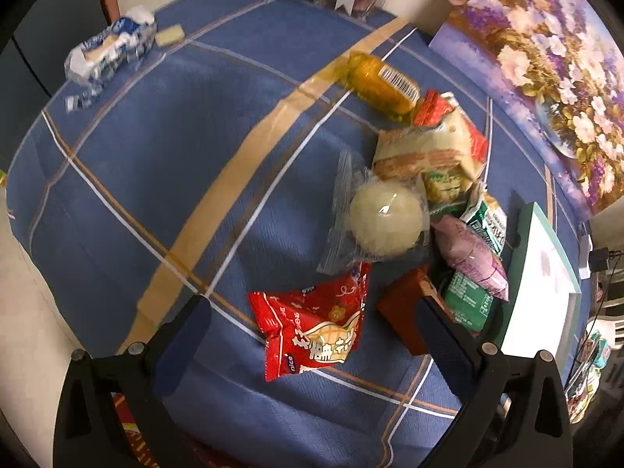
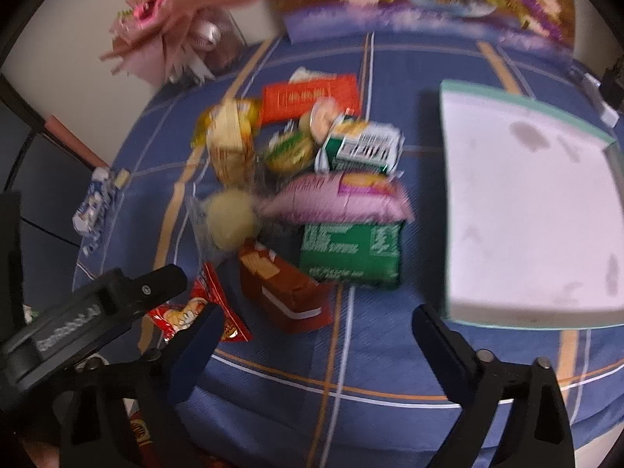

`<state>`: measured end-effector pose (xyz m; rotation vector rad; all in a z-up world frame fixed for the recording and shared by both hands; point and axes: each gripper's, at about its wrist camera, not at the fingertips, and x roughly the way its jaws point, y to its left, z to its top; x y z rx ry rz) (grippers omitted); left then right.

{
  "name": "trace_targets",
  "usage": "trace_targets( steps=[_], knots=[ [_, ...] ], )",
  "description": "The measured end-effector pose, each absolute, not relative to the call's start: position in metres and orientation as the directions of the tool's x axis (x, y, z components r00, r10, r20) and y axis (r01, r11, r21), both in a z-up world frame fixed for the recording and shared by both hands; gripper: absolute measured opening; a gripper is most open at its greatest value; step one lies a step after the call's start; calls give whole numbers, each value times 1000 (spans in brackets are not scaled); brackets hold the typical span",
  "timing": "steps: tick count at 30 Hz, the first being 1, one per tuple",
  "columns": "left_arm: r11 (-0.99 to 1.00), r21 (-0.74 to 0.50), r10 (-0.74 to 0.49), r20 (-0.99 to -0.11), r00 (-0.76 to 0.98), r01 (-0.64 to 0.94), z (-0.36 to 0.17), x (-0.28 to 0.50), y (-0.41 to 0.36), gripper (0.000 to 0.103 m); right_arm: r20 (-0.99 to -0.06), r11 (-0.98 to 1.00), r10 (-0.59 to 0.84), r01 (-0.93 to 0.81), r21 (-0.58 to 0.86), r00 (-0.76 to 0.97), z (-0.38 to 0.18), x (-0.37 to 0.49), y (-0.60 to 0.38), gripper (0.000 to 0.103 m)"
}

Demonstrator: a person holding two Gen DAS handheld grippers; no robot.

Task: Organize snacks
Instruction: 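Grasp the red candy bag with the left tool while the right tool grasps the red wafer pack, then carry both packs over the white tray and open both tools to drop them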

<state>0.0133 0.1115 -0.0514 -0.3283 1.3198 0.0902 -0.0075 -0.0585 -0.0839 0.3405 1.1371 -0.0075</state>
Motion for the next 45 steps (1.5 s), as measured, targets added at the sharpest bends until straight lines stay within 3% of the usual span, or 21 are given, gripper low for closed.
trace_targets(
  steps=[4, 8, 13, 16, 20, 26, 40, 45],
  knots=[
    [944, -207, -154, -965, 214, -256, -65, 17, 110, 102, -902, 945, 192, 174, 275, 386, -104, 1, -50, 89],
    [934, -228, -185, -967, 173, -276, -81, 21, 109, 87, -909, 940, 216, 175, 292, 358, -122, 8, -45, 79],
    [906, -271, -238, -961, 139, -326, -98, 26, 113, 79, -914, 944, 218, 164, 287, 343, -133, 14, -38, 74],
    [885, -295, -268, -955, 125, -361, -106, 27, 119, 67, -915, 951, 203, 153, 269, 348, -136, 23, -31, 73],
    [872, -309, -283, -951, 125, -379, -113, 31, 122, 57, -906, 946, 215, 152, 285, 364, -136, 31, -27, 64],
    [869, -315, -288, -949, 128, -381, -120, 37, 126, 56, -886, 938, 259, 121, 326, 384, -129, 23, -31, 45],
    [876, -315, -266, -947, 181, -364, -85, 24, 133, 56, -859, 934, 277, 90, 346, 430, -107, -2, -41, 27],
    [879, -318, -257, -943, 210, -355, -68, 22, 132, 55, -842, 931, 279, 86, 355, 463, -89, -15, -50, 26]
  ],
)
